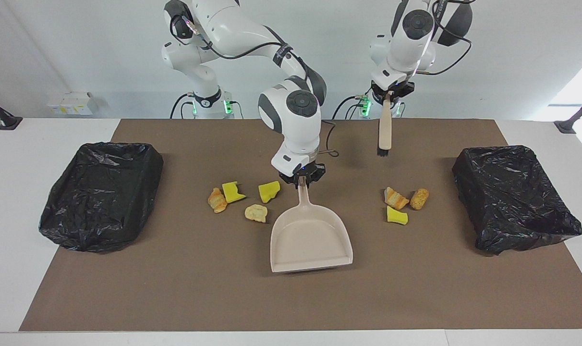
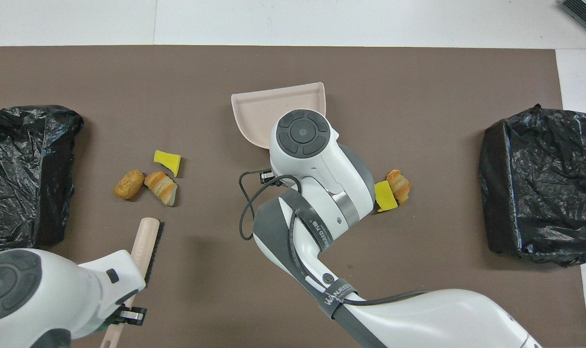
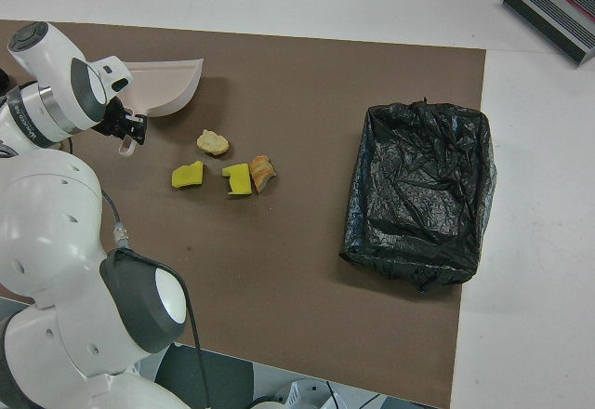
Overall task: Sweep and dump trash in bin
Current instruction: 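Lift the brush with the left gripper while the right gripper positions the dustpan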
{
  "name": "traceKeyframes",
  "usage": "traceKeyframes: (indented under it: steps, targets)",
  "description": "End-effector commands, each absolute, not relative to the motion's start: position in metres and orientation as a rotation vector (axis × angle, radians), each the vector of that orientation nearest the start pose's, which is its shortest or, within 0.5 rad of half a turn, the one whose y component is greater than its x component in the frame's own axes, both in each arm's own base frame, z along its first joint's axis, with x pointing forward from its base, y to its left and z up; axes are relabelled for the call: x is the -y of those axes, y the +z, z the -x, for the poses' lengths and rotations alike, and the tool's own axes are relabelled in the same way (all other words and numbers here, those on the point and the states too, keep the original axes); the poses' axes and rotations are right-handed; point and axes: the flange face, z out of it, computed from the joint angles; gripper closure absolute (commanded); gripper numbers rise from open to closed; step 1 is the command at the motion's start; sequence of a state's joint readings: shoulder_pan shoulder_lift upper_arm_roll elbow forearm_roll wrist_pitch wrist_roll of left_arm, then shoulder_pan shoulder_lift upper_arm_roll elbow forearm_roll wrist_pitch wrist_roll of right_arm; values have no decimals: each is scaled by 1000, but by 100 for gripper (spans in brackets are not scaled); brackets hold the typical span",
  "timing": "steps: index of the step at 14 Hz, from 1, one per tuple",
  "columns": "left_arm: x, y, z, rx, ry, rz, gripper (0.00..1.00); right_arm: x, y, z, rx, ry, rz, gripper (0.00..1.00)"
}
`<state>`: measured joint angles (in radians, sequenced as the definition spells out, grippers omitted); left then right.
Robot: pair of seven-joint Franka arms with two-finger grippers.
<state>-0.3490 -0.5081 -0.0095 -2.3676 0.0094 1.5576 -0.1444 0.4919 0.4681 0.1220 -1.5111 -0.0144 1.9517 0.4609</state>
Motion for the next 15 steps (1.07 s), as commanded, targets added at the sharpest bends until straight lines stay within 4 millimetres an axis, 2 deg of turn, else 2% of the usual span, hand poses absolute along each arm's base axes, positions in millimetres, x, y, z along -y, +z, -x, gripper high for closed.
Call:
traceKeyframes:
  steps: [1, 3, 5, 8, 10, 11, 12, 14, 15]
  targets:
    - [83, 490, -391, -219, 312, 3053, 100, -367, 405, -561, 495, 127, 3094, 100]
    - [41, 491, -421, -181, 233, 3087, 100, -347, 411, -562, 668, 190, 3071, 100]
    - [14, 490, -443, -139, 170, 3102, 100, -335, 409, -559, 913, 263, 3020, 100]
    - [4, 456, -469, -95, 225, 3104, 100, -319, 400, -550, 1216, 315, 2913, 100]
    - [-12, 453, -473, -19, 195, 3110, 100, -309, 399, -553, 1439, 331, 2845, 100]
    - [-14, 446, -472, 0, 216, 3109, 100, -306, 398, -553, 1514, 346, 2814, 100]
    - [-14, 429, -473, 32, 270, 3104, 100, -302, 399, -552, 1616, 372, 2765, 100]
    - [-8, 407, -480, 132, 306, 3091, 100, -302, 404, -548, 1948, 416, 2607, 100]
    - [-4, 398, -478, 205, 324, 3079, 100, -301, 402, -546, 2053, 449, 2549, 100]
